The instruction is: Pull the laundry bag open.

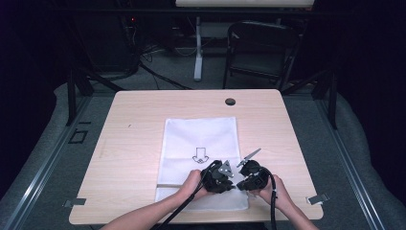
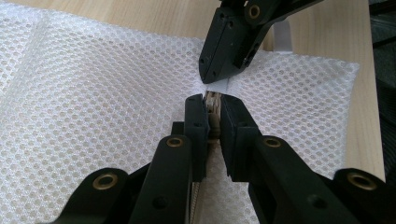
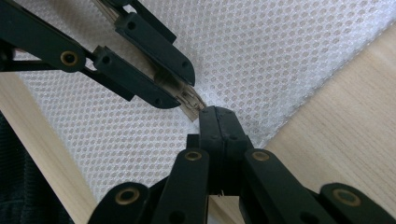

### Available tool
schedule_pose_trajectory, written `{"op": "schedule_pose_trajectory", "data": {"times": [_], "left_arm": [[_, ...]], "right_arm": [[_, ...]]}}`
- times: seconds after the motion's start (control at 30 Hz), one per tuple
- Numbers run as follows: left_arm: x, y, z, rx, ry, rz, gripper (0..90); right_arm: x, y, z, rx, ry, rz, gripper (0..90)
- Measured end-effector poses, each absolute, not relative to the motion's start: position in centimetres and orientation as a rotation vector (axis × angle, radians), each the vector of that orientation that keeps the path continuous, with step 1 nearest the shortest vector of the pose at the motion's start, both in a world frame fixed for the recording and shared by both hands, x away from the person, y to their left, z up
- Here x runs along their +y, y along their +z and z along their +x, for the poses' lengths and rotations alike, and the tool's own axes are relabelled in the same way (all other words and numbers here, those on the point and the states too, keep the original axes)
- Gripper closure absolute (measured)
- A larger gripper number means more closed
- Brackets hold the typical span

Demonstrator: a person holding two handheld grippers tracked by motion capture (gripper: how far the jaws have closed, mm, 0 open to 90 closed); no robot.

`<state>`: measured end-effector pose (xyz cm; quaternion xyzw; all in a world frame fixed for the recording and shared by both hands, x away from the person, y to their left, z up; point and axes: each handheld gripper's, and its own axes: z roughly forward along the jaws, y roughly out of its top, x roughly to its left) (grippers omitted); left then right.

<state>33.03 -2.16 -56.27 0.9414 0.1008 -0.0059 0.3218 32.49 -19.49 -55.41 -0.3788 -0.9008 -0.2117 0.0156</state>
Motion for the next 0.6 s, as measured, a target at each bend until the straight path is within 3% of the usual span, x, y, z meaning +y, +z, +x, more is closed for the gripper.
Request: {"op": "schedule_pose_trajectory", "data": {"times": [0.6], "left_arm": [[-1.37, -55.99, 32.99, 0.273, -0.005, 2.479, 81.9]], "right_arm": [[-19.46, -55.45, 32.46, -2.793, -0.669, -1.183, 90.0]]}}
